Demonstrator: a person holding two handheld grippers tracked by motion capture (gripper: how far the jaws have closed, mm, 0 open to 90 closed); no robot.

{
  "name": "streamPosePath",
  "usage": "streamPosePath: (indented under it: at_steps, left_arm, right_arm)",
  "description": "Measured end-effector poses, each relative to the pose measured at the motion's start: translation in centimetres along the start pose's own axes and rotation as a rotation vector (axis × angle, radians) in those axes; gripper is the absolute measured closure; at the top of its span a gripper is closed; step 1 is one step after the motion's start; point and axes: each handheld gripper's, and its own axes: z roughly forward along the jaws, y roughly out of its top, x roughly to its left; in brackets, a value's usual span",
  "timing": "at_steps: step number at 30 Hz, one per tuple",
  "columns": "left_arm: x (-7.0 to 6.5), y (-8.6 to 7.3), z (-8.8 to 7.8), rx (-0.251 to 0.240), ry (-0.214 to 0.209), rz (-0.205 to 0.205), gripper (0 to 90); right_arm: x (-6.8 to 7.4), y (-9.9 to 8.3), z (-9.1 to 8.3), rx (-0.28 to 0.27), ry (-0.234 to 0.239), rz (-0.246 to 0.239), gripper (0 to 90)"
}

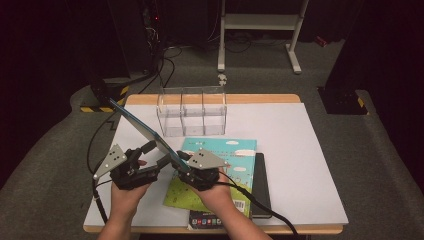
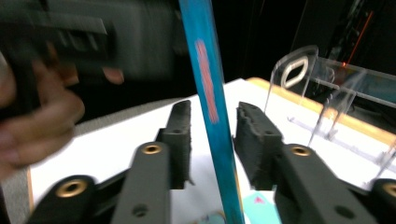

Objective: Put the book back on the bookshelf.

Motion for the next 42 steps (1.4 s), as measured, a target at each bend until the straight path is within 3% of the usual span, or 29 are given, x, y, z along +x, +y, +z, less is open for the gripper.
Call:
streamPosePath:
  at_steps: [3, 5, 9, 11, 14, 18, 28, 32, 38, 42]
  left_arm:
    - [0.0, 0.0, -0.1, 0.001, 0.003, 0.007, 26.1]
    - [0.0, -0.1, -0.1, -0.001, 0.000, 0.002, 25.1]
    - [-0.2, 0.0, -0.1, -0.002, 0.002, -0.012, 20.2]
    - [-0.1, 0.1, -0.2, -0.005, 0.007, -0.014, 19.8]
    - [-0.1, 0.1, -0.3, -0.016, 0.016, -0.021, 19.9]
    - [-0.3, 0.1, -0.6, -0.017, 0.046, 0.014, 19.9]
    - [-0.3, 0.3, -2.2, -0.039, 0.134, 0.043, 22.1]
    - [-0.2, 0.2, -2.7, -0.027, 0.193, 0.103, 26.9]
    - [-0.1, 0.4, -3.0, -0.029, 0.217, 0.089, 28.0]
    - [-0.2, 0.2, -3.1, -0.027, 0.223, 0.104, 30.3]
  right_arm:
    - [-0.3, -1.1, -0.4, 0.045, 0.007, 0.001, 62.8]
    - [-0.5, -1.6, -0.6, 0.067, 0.008, -0.002, 71.0]
    - [-0.2, -1.8, -0.6, 0.073, -0.022, -0.040, 77.3]
    - [0.3, -1.7, -0.5, 0.080, 0.002, -0.057, 77.8]
    - [1.4, -1.6, -0.2, 0.087, 0.021, -0.085, 77.5]
    - [2.2, -1.6, 0.3, 0.091, 0.059, -0.072, 75.7]
    - [4.3, -1.6, 1.7, 0.093, 0.109, -0.079, 71.6]
    - [5.1, -1.7, 2.2, 0.093, 0.126, -0.089, 69.9]
    - [5.5, -1.7, 2.6, 0.093, 0.140, -0.092, 69.2]
    - [5.8, -1.8, 2.8, 0.099, 0.143, -0.097, 67.6]
